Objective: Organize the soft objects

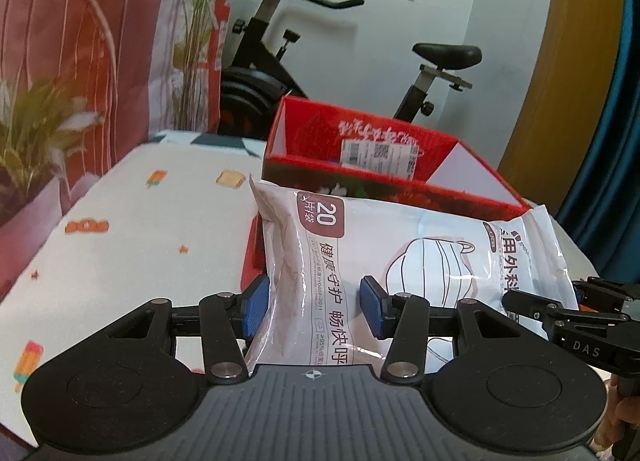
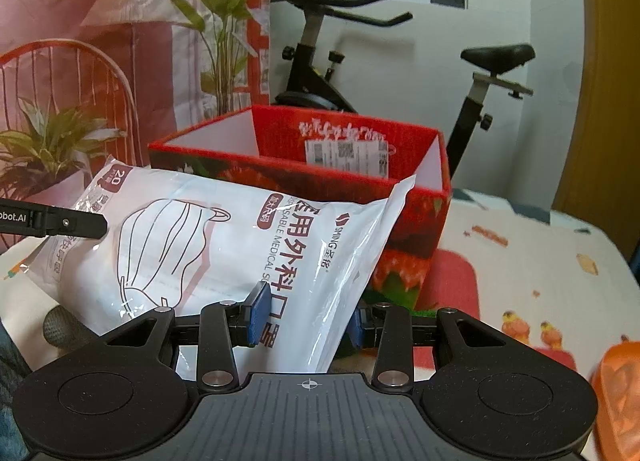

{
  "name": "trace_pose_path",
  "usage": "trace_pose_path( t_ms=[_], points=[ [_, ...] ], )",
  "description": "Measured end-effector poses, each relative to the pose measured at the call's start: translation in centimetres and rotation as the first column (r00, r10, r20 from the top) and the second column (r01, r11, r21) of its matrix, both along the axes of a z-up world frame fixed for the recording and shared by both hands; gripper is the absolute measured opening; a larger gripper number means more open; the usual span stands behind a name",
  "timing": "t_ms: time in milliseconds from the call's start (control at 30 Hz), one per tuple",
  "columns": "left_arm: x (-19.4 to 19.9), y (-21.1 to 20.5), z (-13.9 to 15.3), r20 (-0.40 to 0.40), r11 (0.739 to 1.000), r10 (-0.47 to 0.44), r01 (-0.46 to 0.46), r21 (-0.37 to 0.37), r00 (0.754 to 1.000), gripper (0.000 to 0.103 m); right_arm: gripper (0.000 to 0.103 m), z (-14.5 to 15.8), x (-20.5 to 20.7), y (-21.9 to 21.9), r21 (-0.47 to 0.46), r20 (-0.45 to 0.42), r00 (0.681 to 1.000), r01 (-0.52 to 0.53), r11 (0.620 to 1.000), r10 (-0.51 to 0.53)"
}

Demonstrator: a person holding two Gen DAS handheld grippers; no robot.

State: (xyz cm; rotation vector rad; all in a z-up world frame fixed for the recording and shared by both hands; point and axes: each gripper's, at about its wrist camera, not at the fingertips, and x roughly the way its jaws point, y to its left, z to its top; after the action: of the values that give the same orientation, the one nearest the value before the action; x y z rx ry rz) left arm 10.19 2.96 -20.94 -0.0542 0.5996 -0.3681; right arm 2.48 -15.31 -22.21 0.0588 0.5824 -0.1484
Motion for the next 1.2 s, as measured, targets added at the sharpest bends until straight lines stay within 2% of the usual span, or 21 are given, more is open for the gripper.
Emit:
trace_pose_path(
  t_ms=[267,433,567,900,1200],
  points=[
    [0.5,-0.7,3.4,0.074,0.999,-0.033,0.033,0.000,0.997,0.051,0.036,3.8,0.5,-0.8,-0.063,0.064,0.998,-0.002,0.998,0.006],
    [3.2,-2.0,5.8,0.109,0.999,-0.040,0.041,-0.006,0.993,0.051,0.036,7.0,2.9,-2.6,-0.103,0.092,0.996,-0.004,0.995,0.013],
    [6.0,-3.9,7.0,0.113,0.999,-0.050,0.049,0.008,0.992,0.052,0.036,8.4,5.7,-4.7,-0.129,0.099,0.995,0.013,0.992,0.000],
    [12.9,-6.7,5.2,0.020,0.998,-0.040,0.039,0.043,0.999,0.053,0.035,6.7,12.3,-8.1,-0.153,0.022,0.999,0.037,0.987,-0.035],
    [15.6,-7.6,2.9,-0.033,0.991,-0.053,0.057,0.122,0.998,0.052,0.035,4.1,15.6,-8.8,-0.141,-0.064,0.997,0.027,0.990,-0.036]
  ],
)
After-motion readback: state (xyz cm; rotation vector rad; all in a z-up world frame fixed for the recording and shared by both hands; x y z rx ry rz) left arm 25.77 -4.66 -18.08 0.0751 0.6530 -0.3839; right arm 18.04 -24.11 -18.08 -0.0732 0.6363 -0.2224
